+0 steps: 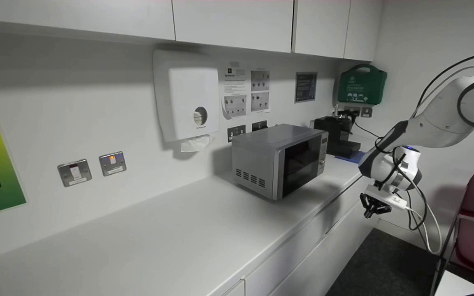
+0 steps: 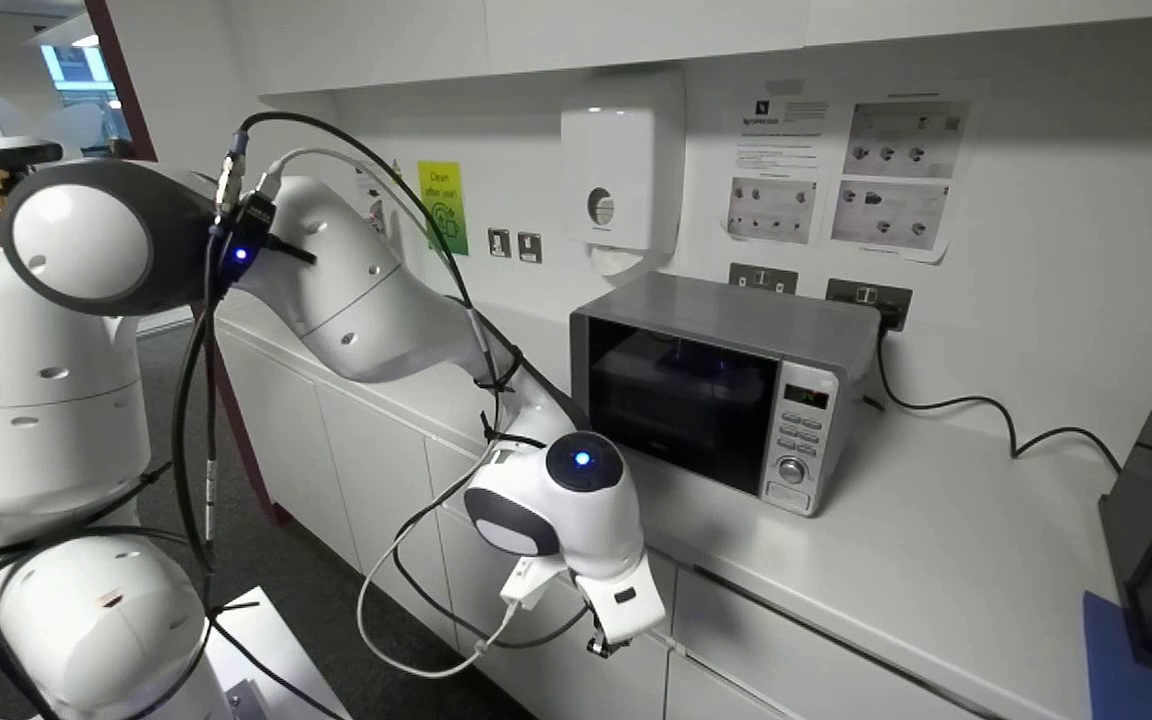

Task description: Press a button on the right side of the microwave

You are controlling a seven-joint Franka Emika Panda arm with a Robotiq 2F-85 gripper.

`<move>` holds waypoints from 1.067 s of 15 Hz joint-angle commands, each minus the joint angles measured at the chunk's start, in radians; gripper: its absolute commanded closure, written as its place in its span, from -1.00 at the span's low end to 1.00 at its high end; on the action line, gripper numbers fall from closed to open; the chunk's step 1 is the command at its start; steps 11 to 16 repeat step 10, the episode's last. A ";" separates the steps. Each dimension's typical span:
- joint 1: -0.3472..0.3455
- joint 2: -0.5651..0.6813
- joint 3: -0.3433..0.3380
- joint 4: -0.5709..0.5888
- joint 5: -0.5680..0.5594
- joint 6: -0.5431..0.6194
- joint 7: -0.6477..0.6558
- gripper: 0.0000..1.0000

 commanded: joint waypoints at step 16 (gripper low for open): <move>-0.025 -0.210 -0.066 0.040 -0.503 -0.003 0.484 0.50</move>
